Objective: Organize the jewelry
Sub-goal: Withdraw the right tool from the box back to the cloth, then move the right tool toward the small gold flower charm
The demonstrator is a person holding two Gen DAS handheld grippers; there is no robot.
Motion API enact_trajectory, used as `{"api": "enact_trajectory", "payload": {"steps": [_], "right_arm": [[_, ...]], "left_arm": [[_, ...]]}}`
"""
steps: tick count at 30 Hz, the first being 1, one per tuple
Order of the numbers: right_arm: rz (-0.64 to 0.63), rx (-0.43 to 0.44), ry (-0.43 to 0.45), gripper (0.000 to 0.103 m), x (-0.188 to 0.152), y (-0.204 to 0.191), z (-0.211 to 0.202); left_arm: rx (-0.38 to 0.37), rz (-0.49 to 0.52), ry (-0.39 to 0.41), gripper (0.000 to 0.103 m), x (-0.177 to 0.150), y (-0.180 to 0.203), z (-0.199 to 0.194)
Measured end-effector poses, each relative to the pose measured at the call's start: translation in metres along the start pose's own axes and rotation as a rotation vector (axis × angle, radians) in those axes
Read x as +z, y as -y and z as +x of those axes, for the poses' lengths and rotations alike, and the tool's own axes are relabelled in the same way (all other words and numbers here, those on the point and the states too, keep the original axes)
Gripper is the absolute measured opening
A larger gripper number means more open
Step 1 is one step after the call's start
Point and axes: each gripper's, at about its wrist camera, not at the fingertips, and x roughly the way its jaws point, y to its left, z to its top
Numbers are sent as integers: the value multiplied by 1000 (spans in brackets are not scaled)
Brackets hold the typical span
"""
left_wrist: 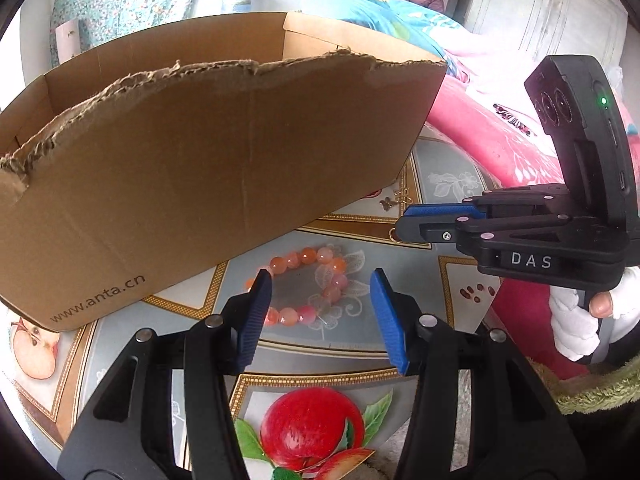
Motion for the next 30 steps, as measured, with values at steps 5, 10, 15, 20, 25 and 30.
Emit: {"api": "enact_trajectory", "payload": {"steps": [5,10,15,20,25,30], "right_arm": [[-15,2,-3,6,1,-4,3],[-39,22,-6,6,1,-16,7],[-55,72,-6,6,2,-34,15],[-38,93,12,7,6,-33,10],[6,18,45,7,9,-7,-7],[4,-39,46,7,14,3,-9]], "left_arm": [[36,5,2,49,-3,-5,-3],[77,-7,0,49,-7,-14,-8],[128,-49,1,49,-12,-31,-17],[151,-97,10,49,-15,-45,-27],[146,-98,42,49,-14,-49,-38],[122,-82,69,49,-9,-41,-44]]}}
